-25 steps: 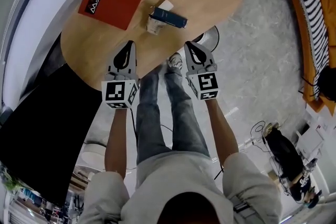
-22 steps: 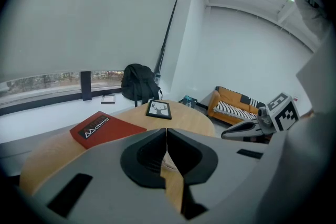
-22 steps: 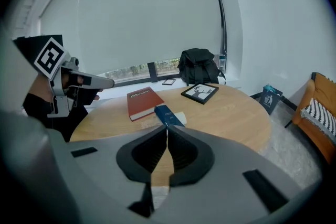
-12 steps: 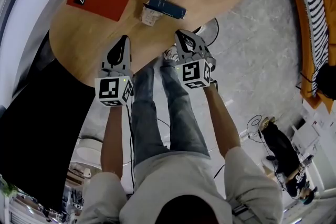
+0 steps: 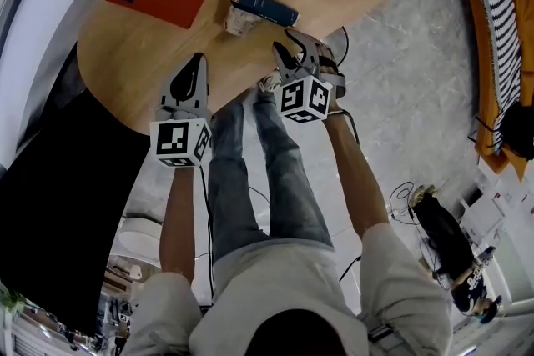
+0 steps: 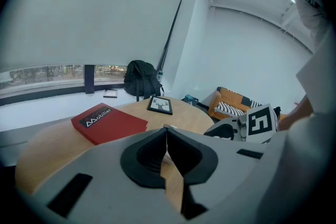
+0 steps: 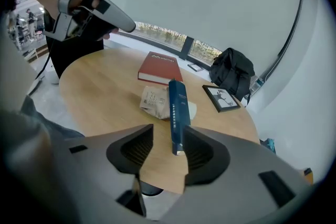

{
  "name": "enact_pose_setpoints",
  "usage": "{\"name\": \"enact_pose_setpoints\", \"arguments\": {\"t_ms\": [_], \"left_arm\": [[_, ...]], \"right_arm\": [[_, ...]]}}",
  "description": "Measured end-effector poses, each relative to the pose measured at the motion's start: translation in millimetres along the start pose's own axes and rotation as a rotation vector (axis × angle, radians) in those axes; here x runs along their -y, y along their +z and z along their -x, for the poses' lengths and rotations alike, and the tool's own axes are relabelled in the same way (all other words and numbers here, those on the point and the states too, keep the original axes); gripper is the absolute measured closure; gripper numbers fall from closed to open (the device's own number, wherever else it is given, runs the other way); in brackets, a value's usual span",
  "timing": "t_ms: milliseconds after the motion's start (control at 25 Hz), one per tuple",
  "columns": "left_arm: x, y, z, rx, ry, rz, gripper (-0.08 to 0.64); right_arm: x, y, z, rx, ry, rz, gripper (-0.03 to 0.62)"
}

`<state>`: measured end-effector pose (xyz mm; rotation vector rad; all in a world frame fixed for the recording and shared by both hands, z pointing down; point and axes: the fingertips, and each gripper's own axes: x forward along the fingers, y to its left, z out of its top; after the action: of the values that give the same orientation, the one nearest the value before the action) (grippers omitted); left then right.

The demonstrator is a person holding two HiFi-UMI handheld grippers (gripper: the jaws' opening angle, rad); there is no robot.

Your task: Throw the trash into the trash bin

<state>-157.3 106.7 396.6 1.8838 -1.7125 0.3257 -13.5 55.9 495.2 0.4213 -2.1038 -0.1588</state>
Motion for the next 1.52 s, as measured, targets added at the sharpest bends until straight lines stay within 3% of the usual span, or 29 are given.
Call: {"name": "enact_pose_setpoints", "arguments": {"t_ms": [120,280,400,720,1160,1520], "left_arm": [[-1.2,-1.0,2.7,-0.003,0.002,0.000,0.538],[-4.8,-3.8,4.8,-0.006,0.005,0.002,0.538],[-3.9,-5.6,5.0,-0.009,0.004,0.005,0.538],[-1.4,-6.9,4.7,-0.016,-0.006,0.006,0.538],[-4.5,-8.2,4.9,-0.022,-0.005,0.000,0.538],[0.2,-6.5,1.9,-0.021,-0.013,-0.007,0.538]], "right_arm": [[4.1,-7.8,-8.4,-0.026,-0.031,-0.007,0.351],[16.3,-13.5,-21.3,-0.053,-0.080,-0.029,0.339],[21.8,-14.2,-31.7,-0.067,-0.069,-0.038,0.339],[14.6,-15.4,-50.4,-0.092,-0.013,0.036,0.390],[27.8,-6.7,-52.4,-0.067,-0.083,0.060,0.522],[39.7,-7.8,-40.6,-0.047,-0.112,0.026,0.528]]}}
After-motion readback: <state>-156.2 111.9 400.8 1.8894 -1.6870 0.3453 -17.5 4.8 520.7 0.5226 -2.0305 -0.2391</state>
